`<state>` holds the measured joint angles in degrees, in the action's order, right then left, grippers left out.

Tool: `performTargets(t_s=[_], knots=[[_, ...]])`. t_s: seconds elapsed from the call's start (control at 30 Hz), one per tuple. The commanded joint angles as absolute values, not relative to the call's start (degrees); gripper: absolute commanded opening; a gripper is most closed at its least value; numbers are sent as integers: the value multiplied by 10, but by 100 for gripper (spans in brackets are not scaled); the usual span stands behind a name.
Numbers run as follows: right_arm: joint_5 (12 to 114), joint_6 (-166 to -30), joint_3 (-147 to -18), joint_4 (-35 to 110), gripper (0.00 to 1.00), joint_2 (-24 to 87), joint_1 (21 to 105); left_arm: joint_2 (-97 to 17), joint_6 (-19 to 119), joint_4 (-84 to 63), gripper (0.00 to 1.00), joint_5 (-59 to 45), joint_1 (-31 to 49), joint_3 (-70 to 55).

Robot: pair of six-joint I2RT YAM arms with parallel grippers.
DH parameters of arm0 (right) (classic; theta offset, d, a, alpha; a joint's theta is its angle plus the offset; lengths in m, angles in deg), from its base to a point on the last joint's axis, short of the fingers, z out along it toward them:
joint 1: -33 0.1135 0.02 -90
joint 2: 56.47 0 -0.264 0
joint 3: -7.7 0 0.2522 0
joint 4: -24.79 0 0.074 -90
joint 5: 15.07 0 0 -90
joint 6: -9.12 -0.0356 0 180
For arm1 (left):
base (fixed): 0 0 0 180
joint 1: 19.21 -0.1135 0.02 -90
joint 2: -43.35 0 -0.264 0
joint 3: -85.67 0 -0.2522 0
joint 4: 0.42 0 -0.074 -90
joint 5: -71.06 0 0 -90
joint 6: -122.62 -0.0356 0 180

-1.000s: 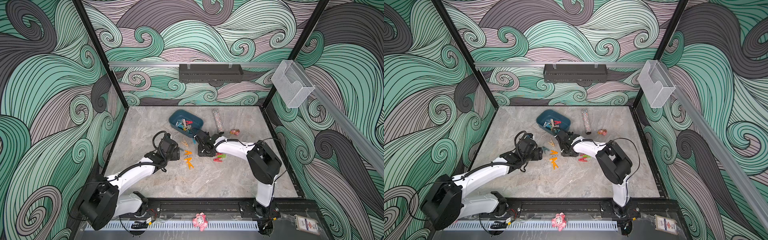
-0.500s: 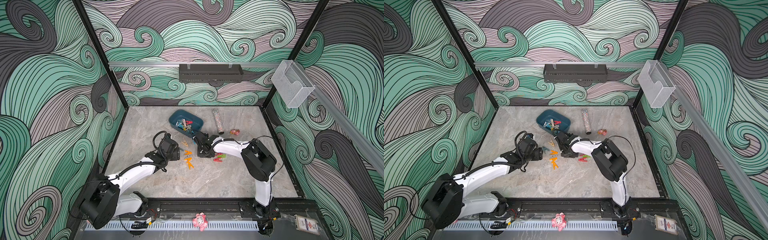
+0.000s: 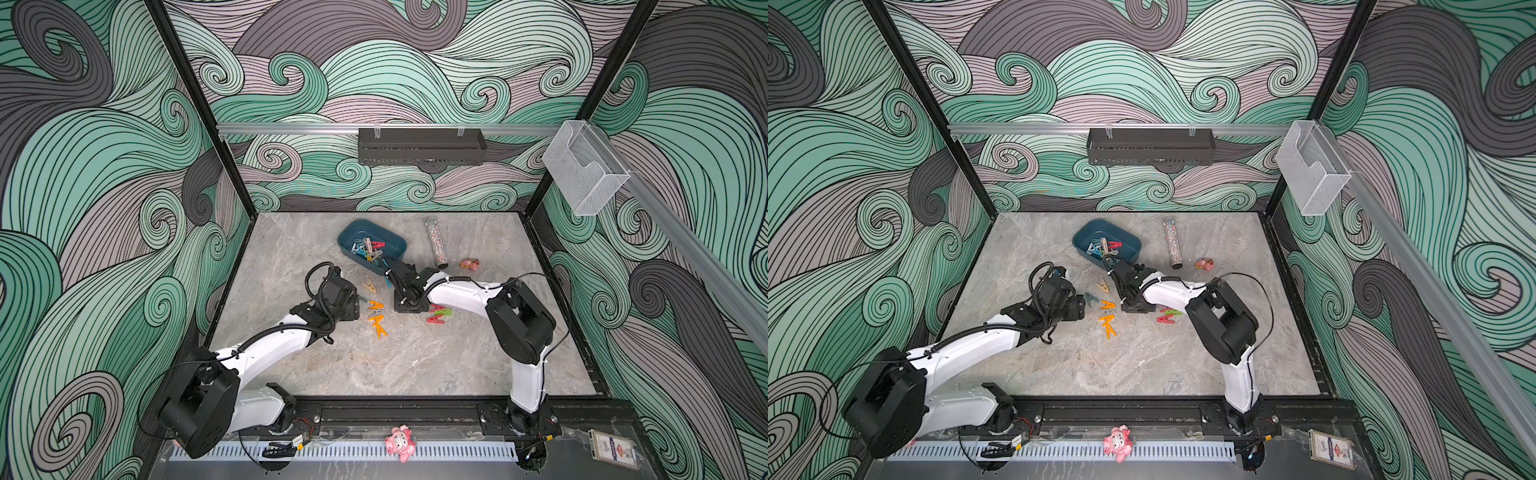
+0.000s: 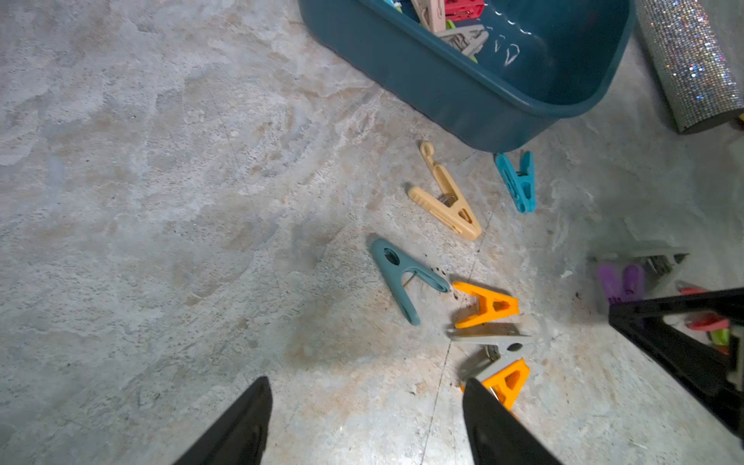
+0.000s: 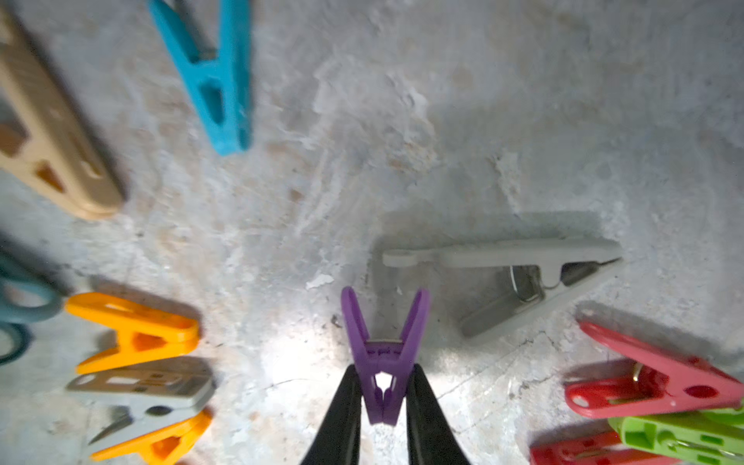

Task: Put the clothespins into the storage box
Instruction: Pick up the clothespin from the center of the board, then place the clothespin in the storage box.

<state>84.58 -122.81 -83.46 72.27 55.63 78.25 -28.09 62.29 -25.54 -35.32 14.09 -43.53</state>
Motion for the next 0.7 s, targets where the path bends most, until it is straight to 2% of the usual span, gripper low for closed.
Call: performTargets(t_s=[0.0,0.47,0.67], knots=[[860,-1197,-891,727,22,539,779,-272,641,-272,77,-394,145,-423],[890,-1108,-1172,733,22,711,739,-267,687,-311,78,-409,145,-434],[870,-1090,-1228,756,45,736,725,-271,682,-334,79,-407,144,-415]])
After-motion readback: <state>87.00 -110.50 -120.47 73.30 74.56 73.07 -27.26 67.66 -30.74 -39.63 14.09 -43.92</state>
